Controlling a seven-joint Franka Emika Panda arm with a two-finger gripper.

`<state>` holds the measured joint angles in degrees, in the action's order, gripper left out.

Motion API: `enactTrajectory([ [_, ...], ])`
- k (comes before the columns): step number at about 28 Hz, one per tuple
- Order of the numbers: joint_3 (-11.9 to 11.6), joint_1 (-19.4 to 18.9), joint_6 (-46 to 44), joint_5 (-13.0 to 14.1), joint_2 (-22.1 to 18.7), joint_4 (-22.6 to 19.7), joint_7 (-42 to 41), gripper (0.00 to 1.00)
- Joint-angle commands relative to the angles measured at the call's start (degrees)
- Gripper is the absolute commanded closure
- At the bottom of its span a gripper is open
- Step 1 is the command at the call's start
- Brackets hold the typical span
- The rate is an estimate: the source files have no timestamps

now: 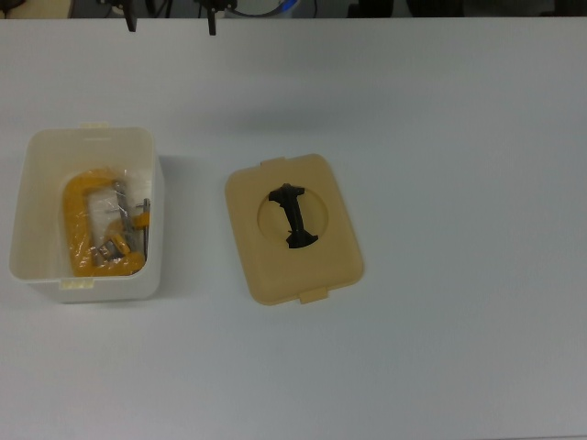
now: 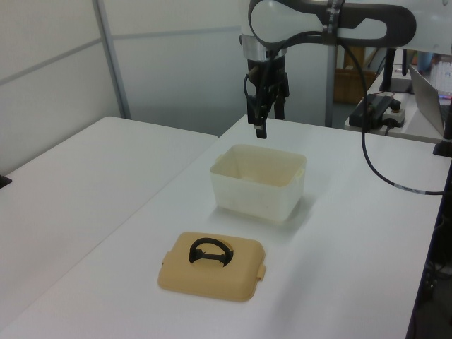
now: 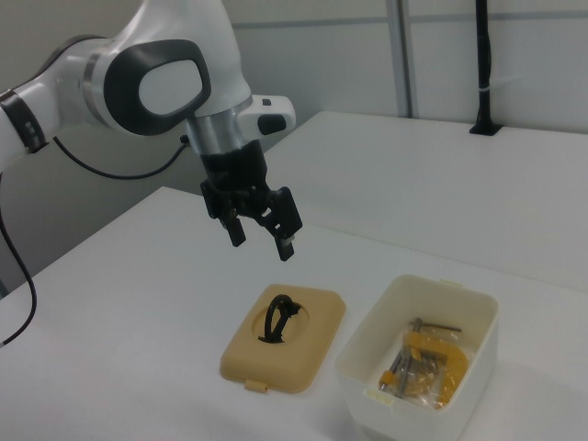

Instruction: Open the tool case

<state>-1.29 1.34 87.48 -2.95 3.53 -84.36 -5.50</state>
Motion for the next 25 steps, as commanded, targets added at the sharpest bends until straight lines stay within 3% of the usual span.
enactTrajectory([
  [1, 0.06, 1.21, 1.2, 1.45, -0.1, -0.36, -1.7, 0.0],
  [25, 0.24, 1.12, 1.9, 1.8, 0.51, -0.1, -1.79, 0.0],
])
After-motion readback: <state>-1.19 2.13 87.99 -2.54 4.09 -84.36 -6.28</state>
